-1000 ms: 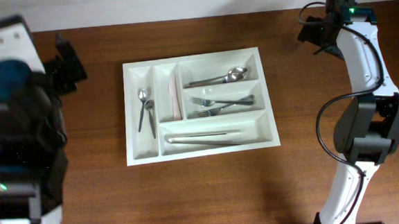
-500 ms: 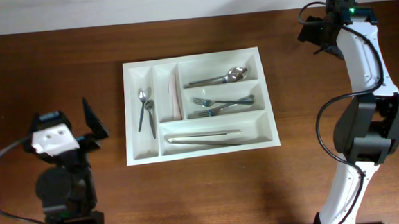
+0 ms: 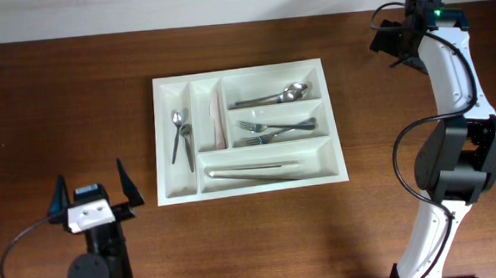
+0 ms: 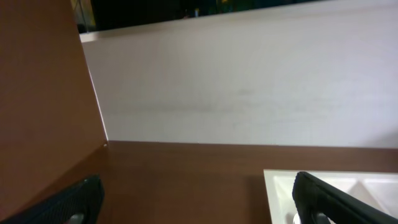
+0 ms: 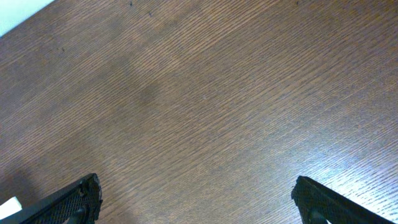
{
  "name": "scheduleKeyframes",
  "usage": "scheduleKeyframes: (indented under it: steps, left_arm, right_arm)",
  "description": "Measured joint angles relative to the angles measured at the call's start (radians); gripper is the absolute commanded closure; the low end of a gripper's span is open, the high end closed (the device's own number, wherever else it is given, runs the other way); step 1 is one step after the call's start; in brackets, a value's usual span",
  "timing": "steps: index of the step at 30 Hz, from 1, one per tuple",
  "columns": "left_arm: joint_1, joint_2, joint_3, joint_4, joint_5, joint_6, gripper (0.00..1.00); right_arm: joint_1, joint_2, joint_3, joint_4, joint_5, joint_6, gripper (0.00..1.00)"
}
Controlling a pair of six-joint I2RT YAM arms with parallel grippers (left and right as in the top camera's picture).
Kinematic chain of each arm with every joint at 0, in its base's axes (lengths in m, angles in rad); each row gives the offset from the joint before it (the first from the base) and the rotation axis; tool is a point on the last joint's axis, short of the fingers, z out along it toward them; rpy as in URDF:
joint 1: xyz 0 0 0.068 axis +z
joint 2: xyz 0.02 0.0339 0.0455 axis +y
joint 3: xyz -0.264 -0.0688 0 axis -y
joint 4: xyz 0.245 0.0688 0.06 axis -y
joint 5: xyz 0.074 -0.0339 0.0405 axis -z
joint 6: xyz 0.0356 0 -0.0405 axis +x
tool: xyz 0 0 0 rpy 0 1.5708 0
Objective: Pack container
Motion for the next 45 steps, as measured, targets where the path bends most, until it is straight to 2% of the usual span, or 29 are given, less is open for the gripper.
scheduleKeyframes:
  steps: [9, 25, 45]
  left_arm:
    - [0.000, -0.122, -0.137, -0.009, 0.010, 0.003, 0.01]
    - [0.000, -0.279, -0.159, -0.308, 0.074, 0.003, 0.01]
    - [-0.049, -0.279, -0.164, -0.314, 0.118, 0.003, 0.01]
  right_arm:
    - [0.000, 0.000, 0.000, 0.000, 0.000, -0.001, 0.01]
    - [0.000, 0.000, 0.000, 0.000, 0.000, 0.000, 0.01]
    - [0.000, 0.000, 0.000, 0.000, 0.000, 0.000, 0.01]
